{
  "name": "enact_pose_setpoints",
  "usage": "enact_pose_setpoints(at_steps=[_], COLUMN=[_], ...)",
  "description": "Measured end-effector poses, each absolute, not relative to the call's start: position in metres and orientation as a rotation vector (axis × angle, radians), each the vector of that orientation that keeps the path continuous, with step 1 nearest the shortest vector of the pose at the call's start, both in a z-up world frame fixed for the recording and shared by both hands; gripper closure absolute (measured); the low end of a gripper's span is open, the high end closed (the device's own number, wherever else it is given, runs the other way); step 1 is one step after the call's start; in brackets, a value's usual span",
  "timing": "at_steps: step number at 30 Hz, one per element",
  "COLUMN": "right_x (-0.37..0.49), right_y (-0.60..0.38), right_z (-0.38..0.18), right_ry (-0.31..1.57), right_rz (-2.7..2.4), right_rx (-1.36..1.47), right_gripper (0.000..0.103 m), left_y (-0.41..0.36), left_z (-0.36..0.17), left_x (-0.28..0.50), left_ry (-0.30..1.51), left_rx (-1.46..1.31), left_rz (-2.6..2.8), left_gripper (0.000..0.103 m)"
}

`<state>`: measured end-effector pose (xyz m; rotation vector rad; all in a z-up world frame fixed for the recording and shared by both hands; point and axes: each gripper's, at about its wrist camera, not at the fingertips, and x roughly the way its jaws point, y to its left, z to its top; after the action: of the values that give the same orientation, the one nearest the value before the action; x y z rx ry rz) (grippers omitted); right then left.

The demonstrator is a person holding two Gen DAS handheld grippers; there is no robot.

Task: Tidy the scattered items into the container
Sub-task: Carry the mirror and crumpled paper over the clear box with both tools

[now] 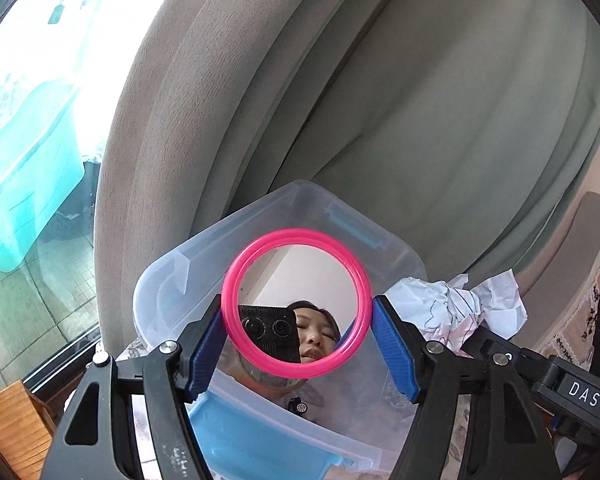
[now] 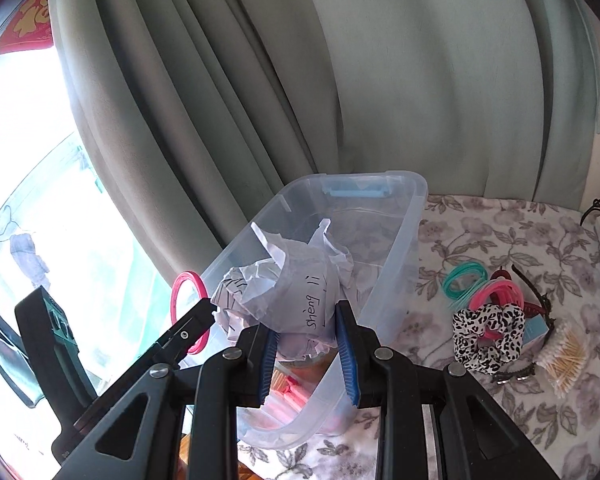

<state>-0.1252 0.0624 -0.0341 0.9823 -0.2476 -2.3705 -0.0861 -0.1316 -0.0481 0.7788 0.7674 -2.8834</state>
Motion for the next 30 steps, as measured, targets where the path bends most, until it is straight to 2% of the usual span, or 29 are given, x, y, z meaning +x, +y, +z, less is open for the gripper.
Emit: enact_pose_setpoints(at_steps=[12, 30], right_x=[-0.134, -0.130], right_y=[0.057, 0.050], right_z=[-0.043, -0.041], right_ry=[-0.251, -0.219], right_rz=[-2.336, -2.305], right_rx=[0.991, 0.993], right_gripper=[0.073, 0.066], left_y=[-0.129, -0.131], left_z=[-0.049, -0.051], left_x=[-0.089, -0.083], left_ry=[0.708, 0.721], left_rx=[0.763, 0.767], left_rz=[-2.899, -2.896], left_gripper=[0.031, 0.031])
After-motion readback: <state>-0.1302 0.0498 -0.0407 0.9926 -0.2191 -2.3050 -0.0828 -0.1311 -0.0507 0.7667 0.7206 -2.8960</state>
